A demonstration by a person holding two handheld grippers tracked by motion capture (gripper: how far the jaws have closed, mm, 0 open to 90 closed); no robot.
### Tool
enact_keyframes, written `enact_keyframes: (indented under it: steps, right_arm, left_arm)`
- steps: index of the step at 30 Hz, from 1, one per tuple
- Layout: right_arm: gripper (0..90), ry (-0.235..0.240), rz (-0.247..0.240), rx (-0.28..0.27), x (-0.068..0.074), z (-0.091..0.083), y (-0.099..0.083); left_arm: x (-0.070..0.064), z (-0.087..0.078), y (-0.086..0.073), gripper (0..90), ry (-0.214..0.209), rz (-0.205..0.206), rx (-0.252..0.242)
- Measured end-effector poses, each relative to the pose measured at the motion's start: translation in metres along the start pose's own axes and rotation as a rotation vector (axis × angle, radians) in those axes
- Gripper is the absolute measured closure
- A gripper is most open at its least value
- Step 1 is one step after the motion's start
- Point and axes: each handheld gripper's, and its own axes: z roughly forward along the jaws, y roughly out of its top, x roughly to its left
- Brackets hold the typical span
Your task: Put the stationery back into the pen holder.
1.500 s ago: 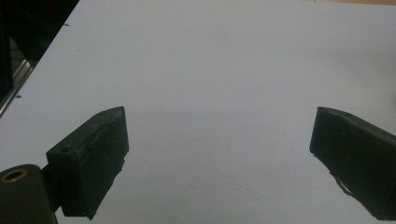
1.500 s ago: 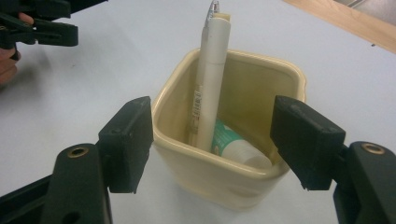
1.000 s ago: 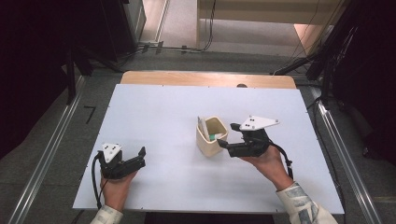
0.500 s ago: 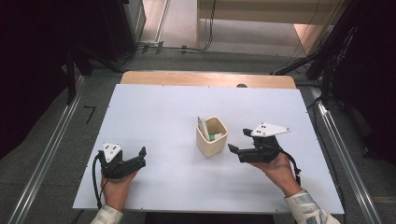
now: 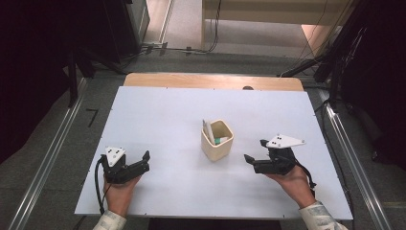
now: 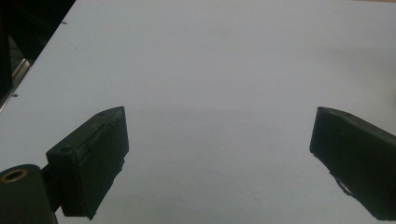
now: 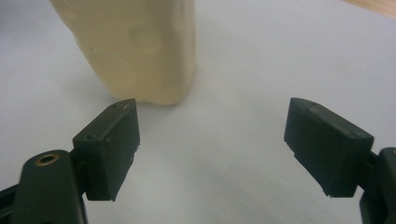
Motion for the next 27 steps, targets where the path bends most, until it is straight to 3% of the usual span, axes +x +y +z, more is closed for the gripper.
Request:
enact_keyframes:
  steps: [27]
  right_arm:
    - [16.8,-0.109,0.094,0.013,-0.033,-0.026,-0.036]
  left_arm:
    - [-0.001,0.000,0.000,5.4,0.001,0.004,0.003]
